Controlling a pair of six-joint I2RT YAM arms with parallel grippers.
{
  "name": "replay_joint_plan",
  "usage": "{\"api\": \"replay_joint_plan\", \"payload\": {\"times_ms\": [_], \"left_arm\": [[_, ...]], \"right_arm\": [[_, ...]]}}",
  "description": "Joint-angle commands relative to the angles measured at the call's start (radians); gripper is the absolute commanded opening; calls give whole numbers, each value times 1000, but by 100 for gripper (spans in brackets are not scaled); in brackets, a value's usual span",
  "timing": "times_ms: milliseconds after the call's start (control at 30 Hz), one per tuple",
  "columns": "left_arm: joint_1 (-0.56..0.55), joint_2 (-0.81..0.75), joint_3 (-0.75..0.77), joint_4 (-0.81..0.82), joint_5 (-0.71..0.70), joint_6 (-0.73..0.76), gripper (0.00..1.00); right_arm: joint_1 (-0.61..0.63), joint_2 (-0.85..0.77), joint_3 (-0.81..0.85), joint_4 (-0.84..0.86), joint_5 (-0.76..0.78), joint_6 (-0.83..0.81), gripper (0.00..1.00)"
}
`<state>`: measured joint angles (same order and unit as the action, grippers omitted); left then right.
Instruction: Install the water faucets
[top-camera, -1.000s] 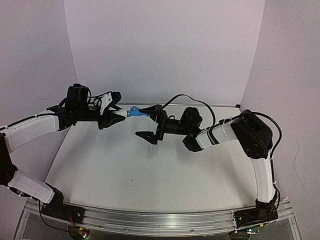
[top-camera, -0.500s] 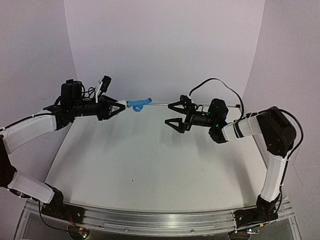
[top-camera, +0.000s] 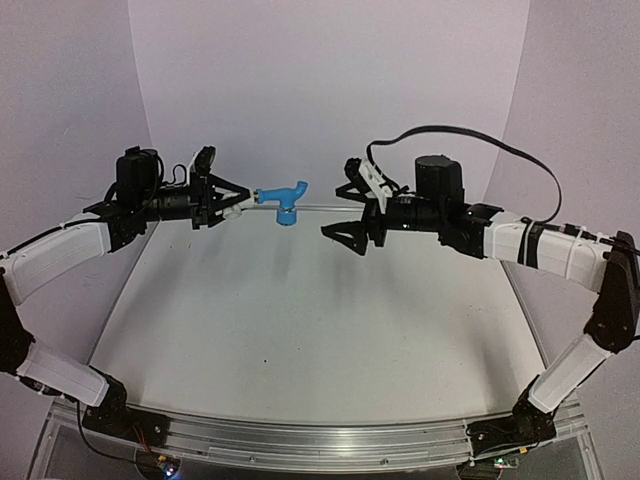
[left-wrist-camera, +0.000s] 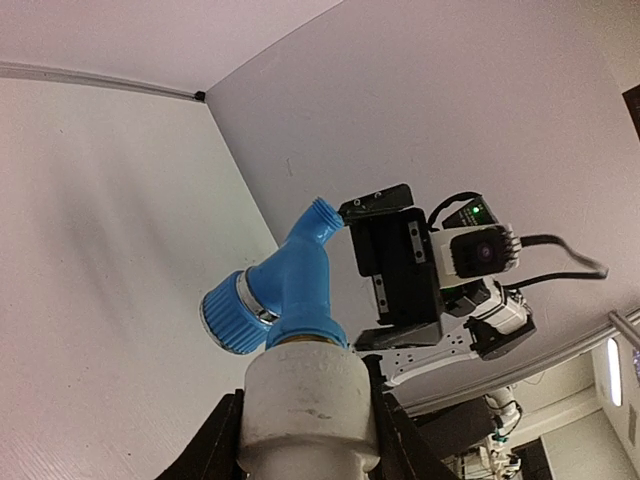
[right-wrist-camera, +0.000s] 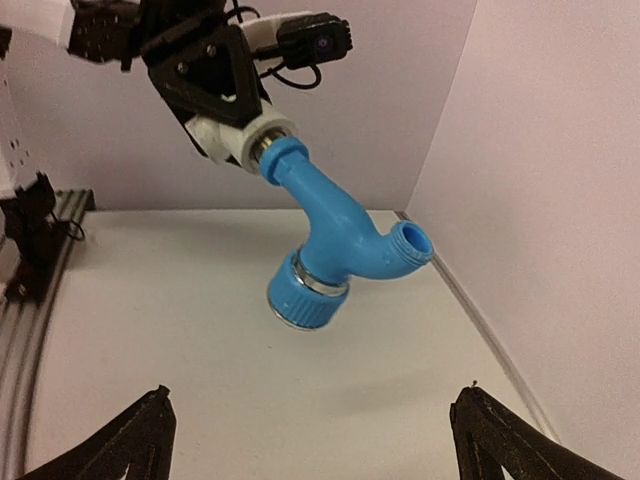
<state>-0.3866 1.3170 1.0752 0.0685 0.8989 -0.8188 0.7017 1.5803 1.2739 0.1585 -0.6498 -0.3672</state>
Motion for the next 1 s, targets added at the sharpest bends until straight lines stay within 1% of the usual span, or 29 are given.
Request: {"api": "replay_joint_plan", "payload": {"times_ms": [0,67,100,167,267,333,367,500,633,733,967], "left_arm": [[5,7,51,71,66,-215,0],[5,25,60,70,89,-288,0],[5,29,61,71,92,-312,0],[6,35,59,71,97,-397,0],[7,37,48,70,103,-496,0],[9,34,22,71,93,-617,0],[10,34,19,70,93,-634,0],[10,32,29,70,115,-700,0],[11,29,38,70,135,-730,0],[10,23,21,70,144,-742,0],[10,19,13,70,170,-757,0]], "right_arm": [[39,-23,-65,62,116,-491,98],[66,-25,-88,118,186,-640,98],[72,-28,-95,150,197,-679,98],[84,-35,-121,247,202,-809,98],[88,-30,-132,310,219,-919,98],[88,-26,-140,368,215,-1016,98],[88,-24,-140,370,210,-1039,98],[94,5,-156,404,201,-1219,98],[95,27,-154,417,170,-1293,98],[98,54,-155,486,138,-1305,97],[111,135,-104,515,79,-1352,96]]}}
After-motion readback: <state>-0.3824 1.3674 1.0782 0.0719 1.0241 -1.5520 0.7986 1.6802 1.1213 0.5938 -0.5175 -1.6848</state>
